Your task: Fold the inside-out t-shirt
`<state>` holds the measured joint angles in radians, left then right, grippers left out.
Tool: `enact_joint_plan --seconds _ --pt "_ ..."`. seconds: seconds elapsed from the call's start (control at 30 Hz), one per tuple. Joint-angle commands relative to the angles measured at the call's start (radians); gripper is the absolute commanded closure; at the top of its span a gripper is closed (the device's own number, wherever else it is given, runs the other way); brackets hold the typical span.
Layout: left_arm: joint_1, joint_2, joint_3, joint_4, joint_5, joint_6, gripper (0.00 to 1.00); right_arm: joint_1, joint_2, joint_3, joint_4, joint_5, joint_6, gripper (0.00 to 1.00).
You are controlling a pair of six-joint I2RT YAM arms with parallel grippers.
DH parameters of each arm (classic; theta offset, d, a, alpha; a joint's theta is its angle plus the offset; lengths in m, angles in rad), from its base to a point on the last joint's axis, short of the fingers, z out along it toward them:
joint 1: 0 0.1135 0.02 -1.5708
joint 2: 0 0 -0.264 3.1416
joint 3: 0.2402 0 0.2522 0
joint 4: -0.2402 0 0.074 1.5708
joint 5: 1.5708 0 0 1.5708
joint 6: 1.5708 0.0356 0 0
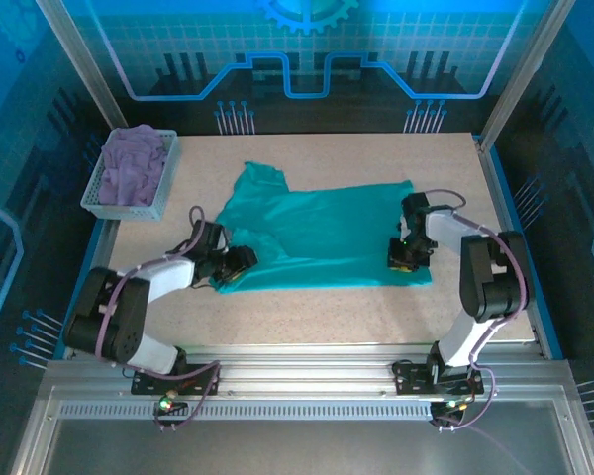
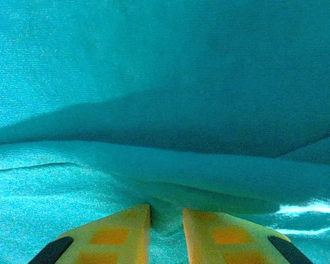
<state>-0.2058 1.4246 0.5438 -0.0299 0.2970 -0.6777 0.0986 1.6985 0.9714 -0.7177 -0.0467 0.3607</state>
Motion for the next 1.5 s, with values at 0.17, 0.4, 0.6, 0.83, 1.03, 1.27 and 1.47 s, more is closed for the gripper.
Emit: enact_joint_plan --seconds 0.17,0.4,0.6,0.83,1.03,1.27,1.47 --pt "0.007 -0.327 0.014 -0.239 -0.101 -0.034 0.43 0.038 -0.273 -0.039 -0.018 0.037 0.066 0.63" --pt "0.098 0.035 0.364 -0.068 -0.129 0.020 0.39 -0.127 -0.035 0.239 0.141 0.072 0.051 0.53" --pt "0.109 0.187 0.538 -0.104 -0.131 0.051 0.38 -0.171 0.332 0.617 0.027 0.105 0.011 0.56" --pt "0.114 0.262 0.604 -0.128 -0.138 0.082 0.37 -0.169 0.616 0.930 -0.109 0.039 -0.022 0.59" --pt "0.138 0.360 0.690 -0.150 -0.125 0.104 0.37 -0.166 0.686 0.984 -0.132 0.015 -0.045 0.77" --pt "0.178 0.571 0.931 -0.264 -0.088 0.143 0.37 -0.163 0.696 1.001 -0.131 -0.002 -0.057 0.98" --pt "0.183 0.786 1.200 -0.384 -0.055 0.170 0.44 -0.154 0.693 1.007 -0.127 -0.005 -0.065 1.00"
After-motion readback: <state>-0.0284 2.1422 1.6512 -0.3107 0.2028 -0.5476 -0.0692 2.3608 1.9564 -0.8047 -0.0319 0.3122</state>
